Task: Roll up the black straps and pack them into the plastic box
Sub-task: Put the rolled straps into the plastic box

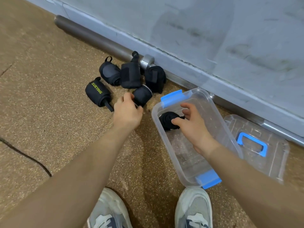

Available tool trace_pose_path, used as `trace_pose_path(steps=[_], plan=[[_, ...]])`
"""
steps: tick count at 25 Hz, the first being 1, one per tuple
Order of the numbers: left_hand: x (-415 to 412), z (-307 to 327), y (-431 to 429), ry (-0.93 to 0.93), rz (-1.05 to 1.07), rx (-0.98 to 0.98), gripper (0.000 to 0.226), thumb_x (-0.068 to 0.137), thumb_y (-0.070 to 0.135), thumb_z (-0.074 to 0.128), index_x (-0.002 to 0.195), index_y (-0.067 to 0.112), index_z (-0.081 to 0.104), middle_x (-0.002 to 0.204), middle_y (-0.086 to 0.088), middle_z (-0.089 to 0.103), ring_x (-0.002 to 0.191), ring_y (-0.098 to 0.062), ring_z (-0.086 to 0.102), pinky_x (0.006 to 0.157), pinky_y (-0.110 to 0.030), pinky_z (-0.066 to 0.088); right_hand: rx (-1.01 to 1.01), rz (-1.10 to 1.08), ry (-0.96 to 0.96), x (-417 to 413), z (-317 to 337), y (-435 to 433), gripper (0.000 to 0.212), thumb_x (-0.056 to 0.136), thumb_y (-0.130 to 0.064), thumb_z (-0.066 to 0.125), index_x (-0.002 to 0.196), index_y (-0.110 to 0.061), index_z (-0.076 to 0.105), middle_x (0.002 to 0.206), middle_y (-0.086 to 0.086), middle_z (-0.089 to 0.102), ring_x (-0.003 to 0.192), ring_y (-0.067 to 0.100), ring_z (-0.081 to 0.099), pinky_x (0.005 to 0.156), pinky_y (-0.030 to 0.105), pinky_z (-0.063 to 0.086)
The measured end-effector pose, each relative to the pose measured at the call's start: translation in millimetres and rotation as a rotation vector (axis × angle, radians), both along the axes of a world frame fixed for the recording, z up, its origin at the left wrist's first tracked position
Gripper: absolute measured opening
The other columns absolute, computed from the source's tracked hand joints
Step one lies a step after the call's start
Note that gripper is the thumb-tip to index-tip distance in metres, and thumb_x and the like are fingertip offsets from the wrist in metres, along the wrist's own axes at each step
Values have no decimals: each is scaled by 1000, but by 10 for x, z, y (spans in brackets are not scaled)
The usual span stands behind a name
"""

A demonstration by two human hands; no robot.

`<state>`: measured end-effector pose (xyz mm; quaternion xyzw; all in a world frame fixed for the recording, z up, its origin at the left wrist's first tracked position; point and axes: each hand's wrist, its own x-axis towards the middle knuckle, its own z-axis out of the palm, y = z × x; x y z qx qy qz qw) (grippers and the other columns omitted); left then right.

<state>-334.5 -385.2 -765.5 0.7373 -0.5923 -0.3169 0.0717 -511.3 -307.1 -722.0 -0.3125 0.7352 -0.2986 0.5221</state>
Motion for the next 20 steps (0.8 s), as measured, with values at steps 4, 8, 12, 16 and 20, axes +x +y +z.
trace_pose_path(steps=[4,8,12,16,20], plan=[[-77,-292,-217,60,118,11,51,85,31,72,123,19,39,117,-9,60,107,-35,59,83,-46,50,4,-16,54,-60,120,40,52,93,-17,62,139,-30,41,145,0,41,116,7,41,93,26,35],[28,-3,-88,183,215,-155,43,73,23,77,104,19,47,94,2,56,86,-23,57,71,-33,42,-11,-173,14,-210,340,44,40,95,-23,61,132,-28,48,117,-12,54,95,0,54,74,20,41],[133,793,220,862,350,-196,38,70,21,78,93,36,52,100,-5,59,86,-23,63,71,-38,54,49,-157,-353,-415,716,32,50,84,-55,67,129,-35,57,121,0,69,110,17,67,93,41,52],[-381,1175,588,973,-70,18,43,69,15,84,92,32,51,102,-4,64,87,-26,70,67,-36,59,-83,118,-375,-527,1088,1,38,82,-46,67,117,-34,63,108,-3,73,91,15,71,68,29,57],[-689,853,744,210,-437,-292,15,82,28,69,84,28,55,98,5,58,98,-21,56,75,-29,44,-278,241,434,-736,940,23,35,80,-13,75,109,-29,62,103,1,62,88,18,61,76,36,54]])
